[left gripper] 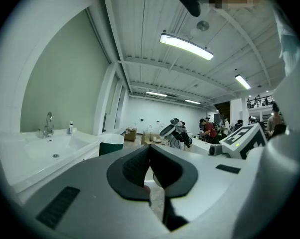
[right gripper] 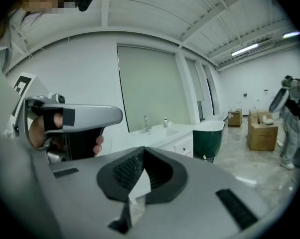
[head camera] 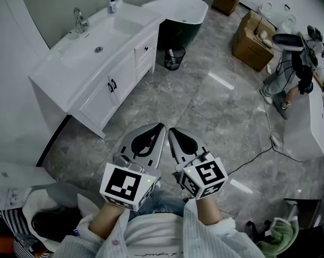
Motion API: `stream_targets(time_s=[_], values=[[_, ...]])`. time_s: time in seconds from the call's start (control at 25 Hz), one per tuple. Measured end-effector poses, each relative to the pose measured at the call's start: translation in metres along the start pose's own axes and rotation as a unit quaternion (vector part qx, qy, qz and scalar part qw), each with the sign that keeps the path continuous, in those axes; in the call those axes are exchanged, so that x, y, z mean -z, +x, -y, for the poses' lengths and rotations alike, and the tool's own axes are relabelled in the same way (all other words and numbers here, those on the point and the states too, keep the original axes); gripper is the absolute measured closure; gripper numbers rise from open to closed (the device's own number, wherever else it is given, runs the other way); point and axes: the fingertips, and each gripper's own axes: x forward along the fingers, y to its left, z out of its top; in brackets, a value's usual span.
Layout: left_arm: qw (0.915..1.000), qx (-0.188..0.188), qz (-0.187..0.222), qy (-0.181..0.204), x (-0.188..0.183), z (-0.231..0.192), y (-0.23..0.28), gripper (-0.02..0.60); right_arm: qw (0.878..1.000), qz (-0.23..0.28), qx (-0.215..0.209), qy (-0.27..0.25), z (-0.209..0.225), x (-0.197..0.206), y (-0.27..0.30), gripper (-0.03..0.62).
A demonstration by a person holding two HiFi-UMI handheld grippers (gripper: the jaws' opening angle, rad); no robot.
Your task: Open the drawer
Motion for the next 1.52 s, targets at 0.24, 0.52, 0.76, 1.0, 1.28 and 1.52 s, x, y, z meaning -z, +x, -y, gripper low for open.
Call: stream_targets(time_s=[0.24,0.52,0.76,1.0,1.28,1.52], values=[[1.0,0.002,0.004,-0.001,0.004,0.014,-0.001,0.565,1.0,-0.004,0.004,0.0,0.003,0.01,-0.016,0.589],[1.0,-0.002,0.003,-0.002,0.008,0.016,0.006,0.565,1.0,-0.004,0.008,0.011,0.014,0.017,-0.024,0.589],[1.0,-0.005,-0.002,-0.001,0.011,-0.005,0.03,0.565,1.0,-0.01,0.012,0.016,0.034,0.017,0.001,0.588],[1.0,-0.001,-0.001,-0.003,0.005,-0.04,0.073,0.565,1.0,-0.013,0.017,0.022,0.067,0.005,0.045,0.588],[0.9999,0.006,-0.01,-0.004,-0.008,-0.099,0.14,0.565,0.999,-0.017,0.032,0.017,0.118,-0.023,0.115,0.589],[1.0,0.004,-0.007,0.002,-0.027,-0.138,0.185,0.565,0.999,-0.013,0.037,0.03,0.153,-0.044,0.163,0.588]])
